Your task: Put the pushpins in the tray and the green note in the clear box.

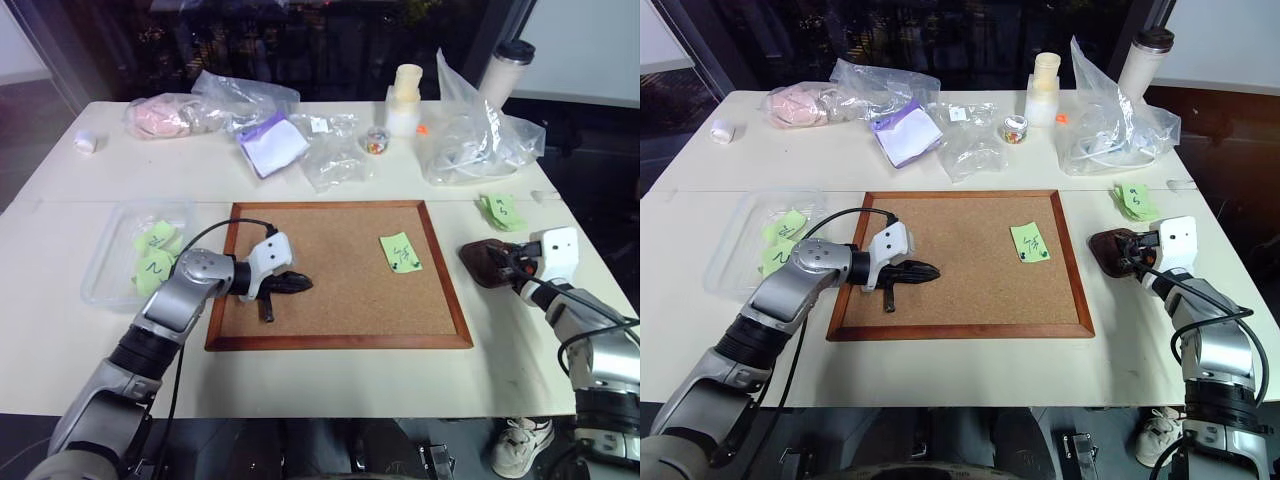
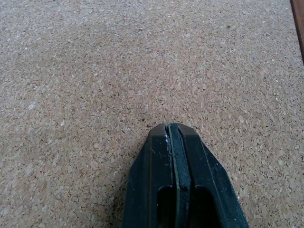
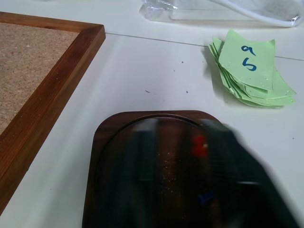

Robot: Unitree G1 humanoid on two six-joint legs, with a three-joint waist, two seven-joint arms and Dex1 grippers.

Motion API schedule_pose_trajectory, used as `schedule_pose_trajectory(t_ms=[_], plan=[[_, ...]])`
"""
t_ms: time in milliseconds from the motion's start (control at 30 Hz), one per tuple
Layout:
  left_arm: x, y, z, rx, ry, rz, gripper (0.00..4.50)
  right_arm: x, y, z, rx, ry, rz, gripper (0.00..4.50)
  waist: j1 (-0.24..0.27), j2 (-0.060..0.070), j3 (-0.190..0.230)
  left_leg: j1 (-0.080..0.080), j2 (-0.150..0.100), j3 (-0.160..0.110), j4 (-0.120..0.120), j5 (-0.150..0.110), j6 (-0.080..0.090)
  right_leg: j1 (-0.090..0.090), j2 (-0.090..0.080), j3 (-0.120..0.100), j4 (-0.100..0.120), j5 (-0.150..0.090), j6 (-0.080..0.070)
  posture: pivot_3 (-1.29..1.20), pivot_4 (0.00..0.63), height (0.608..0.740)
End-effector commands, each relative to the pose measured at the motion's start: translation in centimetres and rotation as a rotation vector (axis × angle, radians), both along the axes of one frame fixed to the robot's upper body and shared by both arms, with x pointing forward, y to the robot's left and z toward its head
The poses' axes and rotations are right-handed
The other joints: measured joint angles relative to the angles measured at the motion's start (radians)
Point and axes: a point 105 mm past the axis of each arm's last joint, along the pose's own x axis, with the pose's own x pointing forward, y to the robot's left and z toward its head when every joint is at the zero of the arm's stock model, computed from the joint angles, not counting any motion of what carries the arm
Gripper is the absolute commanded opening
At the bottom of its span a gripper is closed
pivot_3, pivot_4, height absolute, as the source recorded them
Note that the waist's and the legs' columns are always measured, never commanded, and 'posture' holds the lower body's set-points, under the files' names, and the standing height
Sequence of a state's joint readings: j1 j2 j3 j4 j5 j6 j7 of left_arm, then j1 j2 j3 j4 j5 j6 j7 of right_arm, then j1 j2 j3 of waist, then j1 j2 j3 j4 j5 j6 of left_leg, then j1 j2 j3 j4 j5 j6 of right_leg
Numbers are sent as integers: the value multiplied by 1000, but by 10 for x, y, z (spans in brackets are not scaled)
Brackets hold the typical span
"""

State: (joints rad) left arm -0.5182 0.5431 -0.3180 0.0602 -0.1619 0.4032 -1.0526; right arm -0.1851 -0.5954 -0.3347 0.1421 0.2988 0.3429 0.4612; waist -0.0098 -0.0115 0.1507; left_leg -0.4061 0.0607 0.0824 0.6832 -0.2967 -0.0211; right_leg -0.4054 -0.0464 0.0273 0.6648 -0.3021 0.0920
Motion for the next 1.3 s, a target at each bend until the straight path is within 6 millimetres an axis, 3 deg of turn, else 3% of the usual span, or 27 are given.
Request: schedule_pose_trajectory(t_ms=[33, 67, 100, 367, 567, 767, 967, 1133, 1200, 1267, 1300], plan=[[0, 2, -11, 37, 23, 16, 0, -2, -7, 17, -10, -57, -19, 3710, 0, 0, 0, 0, 0, 0, 0, 0, 0, 0, 0, 0, 0, 0, 0, 0, 150, 734], [0, 2, -11, 37, 23, 16, 0, -2, -7, 19, -9, -63, -21, 4278, 0, 0, 0, 0, 0, 0, 0, 0, 0, 0, 0, 0, 0, 0, 0, 0, 150, 734], [0, 3, -11, 37, 23, 17, 0, -2, -7, 21, -4, -72, -20, 4456, 0, 0, 0, 0, 0, 0, 0, 0, 0, 0, 0, 0, 0, 0, 0, 0, 150, 734], [1, 3, -12, 41, 22, 19, 0, -6, 9, 27, 90, -76, 47, 4456, 0, 0, 0, 0, 0, 0, 0, 0, 0, 0, 0, 0, 0, 0, 0, 0, 150, 734], [0, 4, -13, 48, 22, 21, 0, -14, 23, 14, 188, 7, 96, 4456, 1, 0, 0, 0, 0, -1, 0, 0, 0, 0, 0, 0, 0, 0, 0, 0, 150, 734], [0, 4, -14, 51, 17, 20, 0, -18, 20, -2, 44, 87, 102, 4456, 0, 0, 0, 0, 0, -1, 0, 0, 0, 0, 0, 0, 0, 0, 0, 0, 150, 734], [1, 4, -14, 52, 14, 20, 0, -16, 23, 28, 37, -51, 140, 4456, 1, 0, 0, 0, 0, -1, 0, 0, 0, 0, 0, 0, 0, 0, 0, 0, 150, 734], [0, 4, -14, 51, 15, 18, 0, -19, 28, 35, -21, -87, 178, 4456, 1, 0, 0, 0, 0, -1, 0, 0, 0, 1, 0, 0, 0, 0, 0, 0, 150, 734], [0, 4, -14, 52, 15, 17, 0, -20, 37, 44, 3, -118, 217, 4456, 1, 1, 0, 0, 0, -1, 0, 0, 0, 1, 0, 0, 0, 0, 0, 0, 150, 734], [0, 4, -14, 52, 16, 16, 0, -23, 58, 50, 57, -126, 316, 4456, 1, 1, 0, 0, 0, -1, 0, 0, 0, 1, 0, 0, 0, 0, 0, 0, 150, 734], [0, 4, -14, 52, 16, 16, 0, -26, 78, 47, 88, -99, 400, 4456, 1, 1, -1, 0, 0, -1, 0, 0, 0, 1, 0, 0, 0, 0, 0, 0, 150, 734]])
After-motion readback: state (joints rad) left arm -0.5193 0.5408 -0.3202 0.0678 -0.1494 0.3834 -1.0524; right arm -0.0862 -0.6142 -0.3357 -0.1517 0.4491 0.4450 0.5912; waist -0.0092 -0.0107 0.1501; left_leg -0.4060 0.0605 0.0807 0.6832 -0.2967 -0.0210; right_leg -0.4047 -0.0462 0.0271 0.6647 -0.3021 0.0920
